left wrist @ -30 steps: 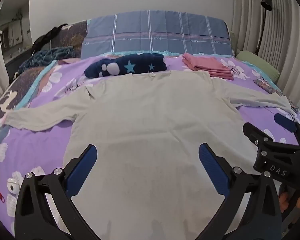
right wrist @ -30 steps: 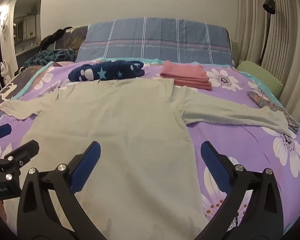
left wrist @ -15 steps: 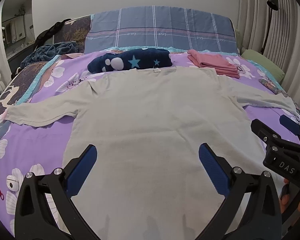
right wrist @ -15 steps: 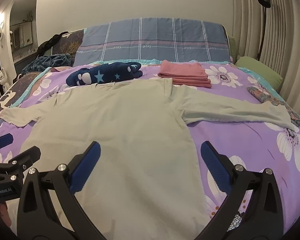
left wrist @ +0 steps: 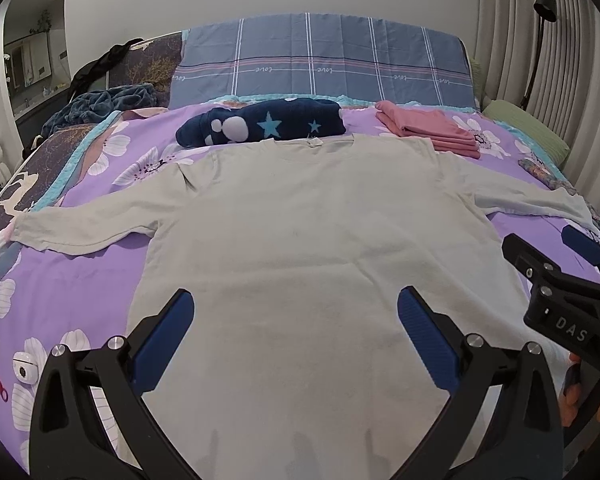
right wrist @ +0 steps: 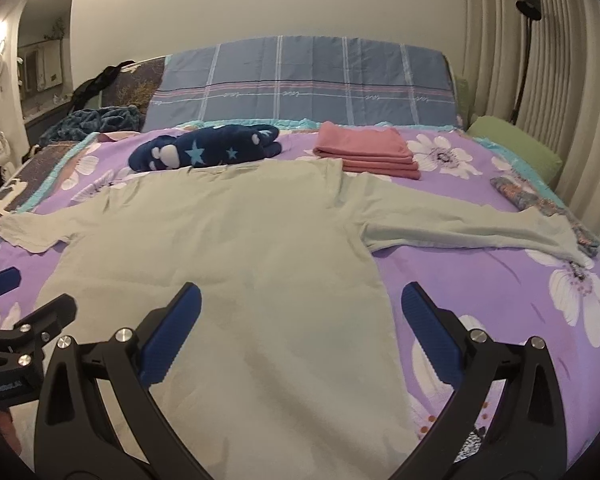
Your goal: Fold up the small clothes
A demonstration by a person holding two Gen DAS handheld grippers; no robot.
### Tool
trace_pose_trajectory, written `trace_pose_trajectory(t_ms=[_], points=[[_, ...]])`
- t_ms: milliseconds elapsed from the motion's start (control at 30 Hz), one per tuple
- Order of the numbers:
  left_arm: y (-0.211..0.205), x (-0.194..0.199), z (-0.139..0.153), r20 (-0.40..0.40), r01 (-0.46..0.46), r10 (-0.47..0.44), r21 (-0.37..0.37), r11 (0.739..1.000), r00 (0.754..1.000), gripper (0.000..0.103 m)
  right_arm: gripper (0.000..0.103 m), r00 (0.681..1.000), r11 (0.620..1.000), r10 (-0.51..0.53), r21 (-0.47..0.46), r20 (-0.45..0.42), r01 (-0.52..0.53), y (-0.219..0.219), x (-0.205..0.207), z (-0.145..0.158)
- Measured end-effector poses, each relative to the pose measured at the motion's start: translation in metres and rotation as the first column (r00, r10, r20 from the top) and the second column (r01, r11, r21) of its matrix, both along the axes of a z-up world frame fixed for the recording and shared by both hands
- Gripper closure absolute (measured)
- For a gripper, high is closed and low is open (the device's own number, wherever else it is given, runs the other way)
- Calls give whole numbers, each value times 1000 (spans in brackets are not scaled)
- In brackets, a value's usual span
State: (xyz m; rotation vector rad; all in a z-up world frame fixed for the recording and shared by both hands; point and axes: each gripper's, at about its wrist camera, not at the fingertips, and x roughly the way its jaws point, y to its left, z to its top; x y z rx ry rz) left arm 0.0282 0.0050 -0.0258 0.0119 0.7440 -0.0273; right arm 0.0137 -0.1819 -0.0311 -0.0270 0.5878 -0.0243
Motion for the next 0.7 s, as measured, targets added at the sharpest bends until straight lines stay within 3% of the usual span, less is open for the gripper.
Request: trace_pose_trajectory(t_ms=[233, 500, 700], points=[[1, 0, 0, 2, 1, -1, 1, 1000, 1000, 1, 2, 997, 993, -68, -94, 37, 71, 3, -2, 2], [2, 0, -1, 4, 6, -6, 1, 1000, 1000, 1, 2, 1000, 1000, -11, 0, -16, 11, -1, 1, 2], [3, 2, -3, 1, 5, -5, 0, 1000, 1000, 1, 2, 1000, 1000, 12, 9, -23, -12, 1, 1, 1]])
